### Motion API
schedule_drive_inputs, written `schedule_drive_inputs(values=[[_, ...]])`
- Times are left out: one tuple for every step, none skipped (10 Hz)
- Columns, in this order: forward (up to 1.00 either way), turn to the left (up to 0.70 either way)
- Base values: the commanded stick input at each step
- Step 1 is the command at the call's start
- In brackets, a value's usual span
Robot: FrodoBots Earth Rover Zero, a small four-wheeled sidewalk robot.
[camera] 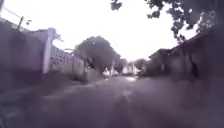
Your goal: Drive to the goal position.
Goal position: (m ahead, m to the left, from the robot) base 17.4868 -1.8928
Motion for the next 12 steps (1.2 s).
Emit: schedule_drive_inputs(values=[[0.7, 0.0], [0.7, 0.0], [0.7, 0.0], [0.7, 0.0], [0.7, 0.0], [0.7, -0.01], [0.7, -0.1], [0.7, -0.35], [0.7, -0.35], [0.7, -0.35], [0.7, -0.35], [0.7, -0.27]])
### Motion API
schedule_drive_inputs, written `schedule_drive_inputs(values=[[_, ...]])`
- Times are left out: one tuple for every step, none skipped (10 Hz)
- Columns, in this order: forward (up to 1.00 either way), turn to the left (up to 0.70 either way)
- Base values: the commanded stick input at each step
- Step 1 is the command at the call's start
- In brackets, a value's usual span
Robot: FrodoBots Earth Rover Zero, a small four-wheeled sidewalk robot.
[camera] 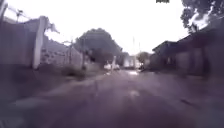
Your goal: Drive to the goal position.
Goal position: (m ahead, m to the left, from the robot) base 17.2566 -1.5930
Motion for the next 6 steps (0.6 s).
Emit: schedule_drive_inputs(values=[[0.7, -0.11], [0.7, 0.0], [0.7, 0.0], [0.7, 0.0], [0.7, 0.0], [0.7, -0.12]])
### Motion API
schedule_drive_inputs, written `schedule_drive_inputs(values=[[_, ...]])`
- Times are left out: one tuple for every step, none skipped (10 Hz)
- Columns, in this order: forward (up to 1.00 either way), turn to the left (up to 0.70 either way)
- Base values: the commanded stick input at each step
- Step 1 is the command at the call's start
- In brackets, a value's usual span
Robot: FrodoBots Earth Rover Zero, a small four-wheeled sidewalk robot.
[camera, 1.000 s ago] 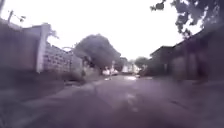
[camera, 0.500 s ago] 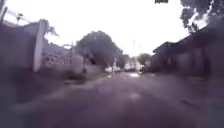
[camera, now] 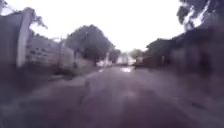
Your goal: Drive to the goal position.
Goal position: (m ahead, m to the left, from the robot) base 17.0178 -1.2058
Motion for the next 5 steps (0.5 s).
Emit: schedule_drive_inputs(values=[[0.7, -0.26], [0.7, -0.33], [0.7, -0.02], [0.7, 0.0], [0.7, 0.0]])
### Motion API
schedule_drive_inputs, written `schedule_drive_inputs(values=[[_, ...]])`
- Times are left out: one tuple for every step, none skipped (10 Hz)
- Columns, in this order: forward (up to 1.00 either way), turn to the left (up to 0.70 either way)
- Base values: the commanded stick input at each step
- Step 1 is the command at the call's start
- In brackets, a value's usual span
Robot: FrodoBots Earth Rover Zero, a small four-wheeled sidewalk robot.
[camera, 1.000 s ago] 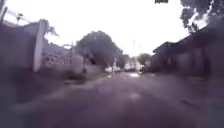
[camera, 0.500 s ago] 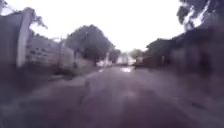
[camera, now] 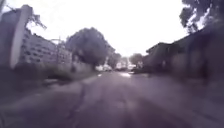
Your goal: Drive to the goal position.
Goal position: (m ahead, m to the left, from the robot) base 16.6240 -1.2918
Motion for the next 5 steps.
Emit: schedule_drive_inputs(values=[[0.7, 0.0], [0.7, 0.0], [0.7, 0.0], [0.7, 0.0], [0.7, 0.0]])
